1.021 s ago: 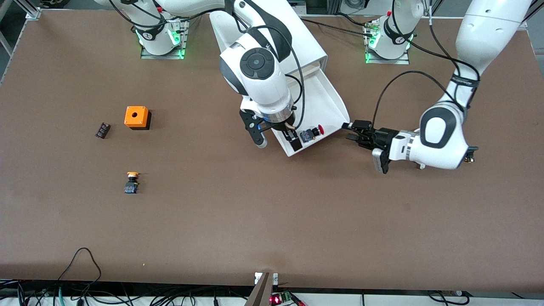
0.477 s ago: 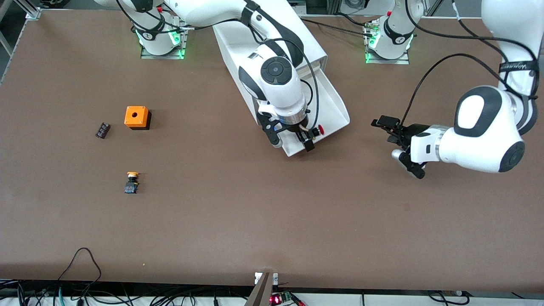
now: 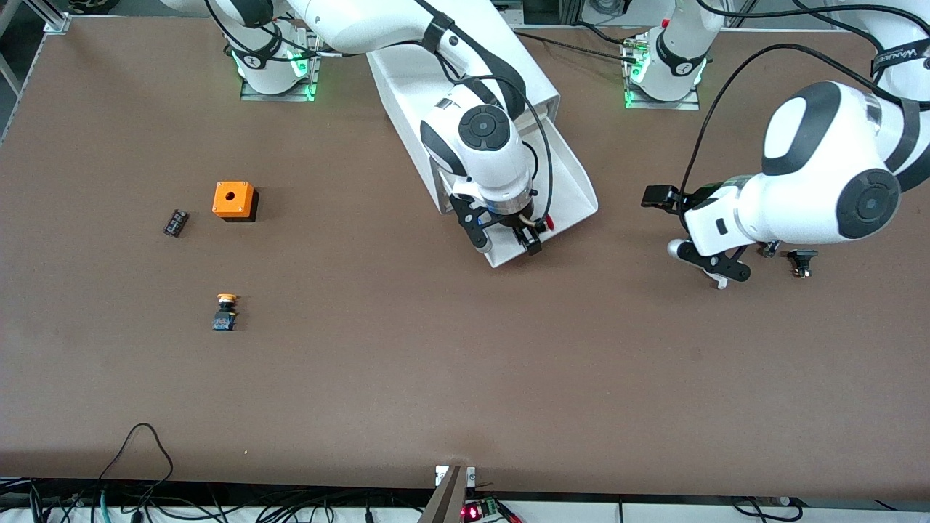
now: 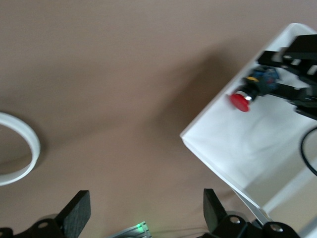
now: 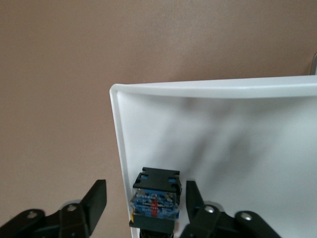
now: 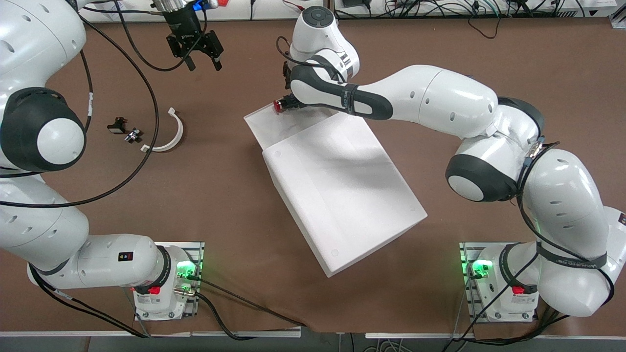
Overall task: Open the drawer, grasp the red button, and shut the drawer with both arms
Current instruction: 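Grasp the red button with the right gripper while the left gripper releases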
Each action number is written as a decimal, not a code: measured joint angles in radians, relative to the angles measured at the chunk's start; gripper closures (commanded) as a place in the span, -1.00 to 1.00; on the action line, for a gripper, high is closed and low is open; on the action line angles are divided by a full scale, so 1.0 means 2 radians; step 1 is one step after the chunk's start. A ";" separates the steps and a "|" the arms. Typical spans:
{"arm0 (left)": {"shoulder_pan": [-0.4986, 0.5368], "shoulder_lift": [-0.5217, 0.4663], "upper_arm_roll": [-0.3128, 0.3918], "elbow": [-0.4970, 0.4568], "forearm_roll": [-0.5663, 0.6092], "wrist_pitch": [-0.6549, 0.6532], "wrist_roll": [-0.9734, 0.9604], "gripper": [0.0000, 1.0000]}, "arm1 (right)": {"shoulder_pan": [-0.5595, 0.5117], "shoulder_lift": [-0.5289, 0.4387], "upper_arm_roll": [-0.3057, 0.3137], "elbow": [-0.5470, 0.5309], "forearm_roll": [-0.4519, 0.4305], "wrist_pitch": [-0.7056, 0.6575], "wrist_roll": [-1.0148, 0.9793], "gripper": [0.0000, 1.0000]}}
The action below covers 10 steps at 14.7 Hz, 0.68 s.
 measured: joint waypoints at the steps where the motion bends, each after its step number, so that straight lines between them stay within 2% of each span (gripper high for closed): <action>1: -0.007 0.001 0.000 -0.001 0.013 0.002 -0.018 -1.00 | 0.000 0.000 0.000 0.000 0.000 0.000 0.000 1.00; 5: -0.033 0.001 -0.001 -0.002 0.045 0.021 -0.109 -1.00 | 0.000 0.000 0.000 0.002 0.000 0.000 0.000 1.00; 10: -0.031 0.001 0.004 -0.002 0.052 0.053 -0.125 -1.00 | 0.000 -0.001 -0.004 0.010 0.000 -0.011 -0.001 1.00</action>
